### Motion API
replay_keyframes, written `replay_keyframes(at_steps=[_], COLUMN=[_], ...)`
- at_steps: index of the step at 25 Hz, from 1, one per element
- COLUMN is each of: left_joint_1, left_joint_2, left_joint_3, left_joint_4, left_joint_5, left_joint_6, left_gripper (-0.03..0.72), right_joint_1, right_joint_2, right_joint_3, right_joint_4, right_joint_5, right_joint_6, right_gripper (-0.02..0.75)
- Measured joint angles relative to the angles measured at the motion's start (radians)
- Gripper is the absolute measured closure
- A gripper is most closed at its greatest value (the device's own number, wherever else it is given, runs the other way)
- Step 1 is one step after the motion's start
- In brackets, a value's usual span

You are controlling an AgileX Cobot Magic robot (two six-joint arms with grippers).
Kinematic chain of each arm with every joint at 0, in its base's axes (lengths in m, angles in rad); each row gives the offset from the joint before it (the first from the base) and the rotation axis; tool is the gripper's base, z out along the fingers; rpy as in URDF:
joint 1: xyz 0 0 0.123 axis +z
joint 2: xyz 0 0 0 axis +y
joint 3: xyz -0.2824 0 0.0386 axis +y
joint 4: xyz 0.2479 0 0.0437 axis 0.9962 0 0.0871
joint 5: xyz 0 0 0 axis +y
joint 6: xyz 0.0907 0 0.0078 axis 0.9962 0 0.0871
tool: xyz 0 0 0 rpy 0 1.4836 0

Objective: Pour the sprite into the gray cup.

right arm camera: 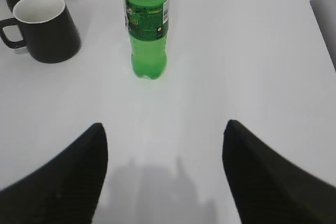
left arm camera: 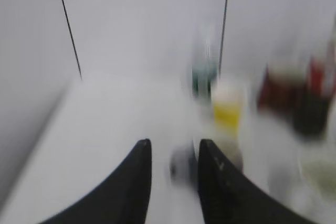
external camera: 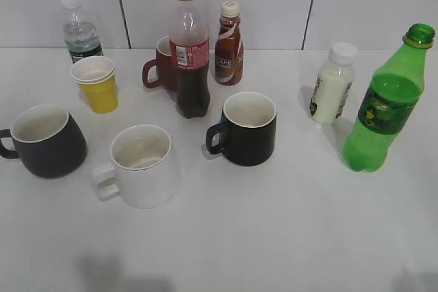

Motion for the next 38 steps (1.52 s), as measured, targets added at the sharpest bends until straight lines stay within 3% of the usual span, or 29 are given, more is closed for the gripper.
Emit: replay_keyframes(at_steps=[3,7,11,17,28,38], left_joint_1=[0.000,0.006,0.042,0.098,0.099,0.099], left_joint_2=[0.114,0.340,0.631,1.086,1.712,1.890], left_joint_3=[0.061,0.243,0.395,0.428,0.416,0.333], left_joint_4=[0.032,0.083,0.032,0.006,0.094,0.079], left_joint_5=[-0.282,-0.689,-1.014,-1.357,-1.751,-1.791], left_joint_6=[0.000,0.000,0.000,0.000,0.105,0.111], left_gripper=[0.449,0.449,0.447,0.419,0.408,0.409], right_joint_1=[0.000,0.000,0.000,0.000,0.000,0.000], right_joint_2=[0.000,0.000,0.000,0.000,0.000,0.000], right_joint_3=[0.000,0.000,0.000,0.000,0.000,0.000], right_joint_4=[0.000,0.000,0.000,0.000,0.000,0.000], right_joint_5=[0.000,0.000,0.000,0.000,0.000,0.000], right_joint_6=[0.000,0.000,0.000,0.000,0.000,0.000], right_gripper=[0.227,0.227,0.227,0.227,0.227,0.227])
